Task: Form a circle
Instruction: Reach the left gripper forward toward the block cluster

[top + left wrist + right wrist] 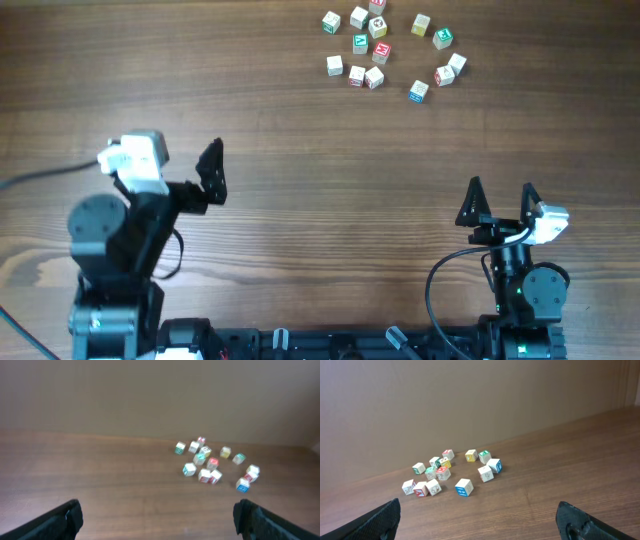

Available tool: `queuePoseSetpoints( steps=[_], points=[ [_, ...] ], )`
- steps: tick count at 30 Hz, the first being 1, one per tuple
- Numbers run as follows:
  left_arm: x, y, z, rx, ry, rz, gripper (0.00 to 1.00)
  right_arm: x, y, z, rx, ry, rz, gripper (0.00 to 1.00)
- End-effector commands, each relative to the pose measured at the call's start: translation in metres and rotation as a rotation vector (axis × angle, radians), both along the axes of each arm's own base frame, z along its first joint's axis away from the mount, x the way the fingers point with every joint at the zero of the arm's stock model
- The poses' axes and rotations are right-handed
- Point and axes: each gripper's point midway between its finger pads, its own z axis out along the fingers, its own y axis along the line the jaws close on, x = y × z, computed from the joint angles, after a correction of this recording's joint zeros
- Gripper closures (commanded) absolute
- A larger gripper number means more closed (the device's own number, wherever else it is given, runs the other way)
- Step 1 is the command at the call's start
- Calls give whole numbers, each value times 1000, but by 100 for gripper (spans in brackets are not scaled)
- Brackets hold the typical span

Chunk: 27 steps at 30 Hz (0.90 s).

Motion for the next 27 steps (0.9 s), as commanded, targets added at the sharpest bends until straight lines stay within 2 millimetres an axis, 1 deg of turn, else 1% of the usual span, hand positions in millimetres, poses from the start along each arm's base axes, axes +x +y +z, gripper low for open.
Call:
queuePoseSetpoints(
  steps=[1, 2, 4, 7, 9, 13, 17, 21, 25, 27],
  points=[
    [9, -21, 24, -43, 45, -113, 0, 0, 3, 2, -17, -9, 15, 0],
    [10, -27, 27, -56, 51, -154, 0, 0, 3, 2, -17, -9, 16, 0],
    [9, -40, 25, -83, 70, -231, 0, 0, 3, 2, -17, -9, 15, 0],
    [7, -45, 13, -100, 127, -258, 0, 0, 3, 2, -17, -9, 15, 0],
    [5, -52, 12, -117, 138, -301, 0, 0, 3, 2, -17, -9, 16, 0],
    [5, -52, 14, -116, 129, -301, 0, 0, 3, 2, -17, -9, 15, 0],
    [9, -52, 22, -150, 119, -288, 0, 0, 3, 2, -17, -9, 15, 0],
    [25, -52, 38, -196, 136, -273, 0, 0, 3, 2, -17, -9, 15, 0],
    [50, -52, 55, -237, 173, -257, 0, 0, 3, 2, -17, -9, 16, 0],
    [61, -52, 61, -240, 193, -255, 0, 0, 3, 2, -17, -9, 16, 0]
  ],
)
